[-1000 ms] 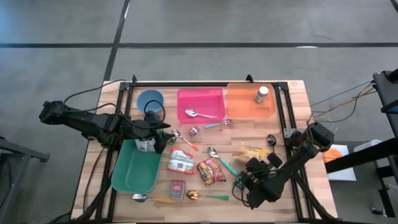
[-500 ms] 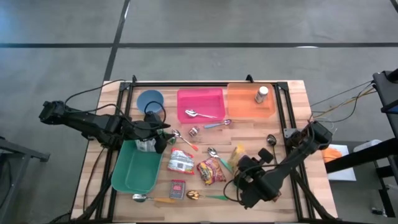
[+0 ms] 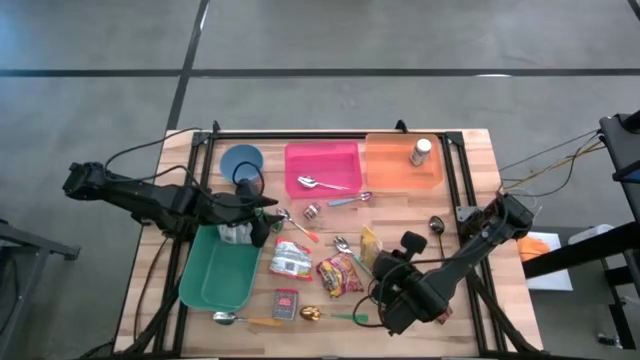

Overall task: Pick & Place Food Item
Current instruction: Put the yellow noodle pack into the green bin

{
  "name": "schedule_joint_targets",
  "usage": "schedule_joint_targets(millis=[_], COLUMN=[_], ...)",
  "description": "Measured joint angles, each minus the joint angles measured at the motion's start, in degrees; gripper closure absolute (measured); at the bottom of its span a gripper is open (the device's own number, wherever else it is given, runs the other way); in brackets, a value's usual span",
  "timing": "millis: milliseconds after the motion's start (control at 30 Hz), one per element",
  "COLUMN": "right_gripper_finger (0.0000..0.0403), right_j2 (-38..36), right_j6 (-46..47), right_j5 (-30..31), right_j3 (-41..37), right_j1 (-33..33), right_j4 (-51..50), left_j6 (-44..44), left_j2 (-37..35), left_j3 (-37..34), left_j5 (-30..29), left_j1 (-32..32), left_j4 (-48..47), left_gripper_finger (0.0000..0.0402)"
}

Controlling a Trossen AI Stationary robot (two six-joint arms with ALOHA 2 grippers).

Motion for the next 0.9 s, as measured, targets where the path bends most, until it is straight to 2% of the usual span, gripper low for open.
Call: schedule_joint_targets(millis=[333,533,767,900], right_gripper_finger=[0.0392,0.0392,0.0392,0.0392], right_j2=[0.0,0.0,0.01,0.02], right_j6=[-14.1,-20.24,-29.47,-35.11], right_j5=[0.3,1.81,1.77,1.72], right_j3=[5.86,9.47,10.35,10.33], right_j1=[-0.52,-1.75,-4.29,-5.9], right_j4=[0.46,2.49,9.58,14.49], left_j6=[5.86,11.07,16.53,16.7], left_j2=[0.57,5.38,11.33,14.13], left_j3=[-0.96,-0.96,0.66,2.08], left_j5=[7.83,12.27,20.98,21.78], left_j1=[0.0,-0.04,0.0,0.0], left_j4=[7.8,14.79,23.25,23.55], left_gripper_finger=[0.0147,0.0147,0.0147,0.0147])
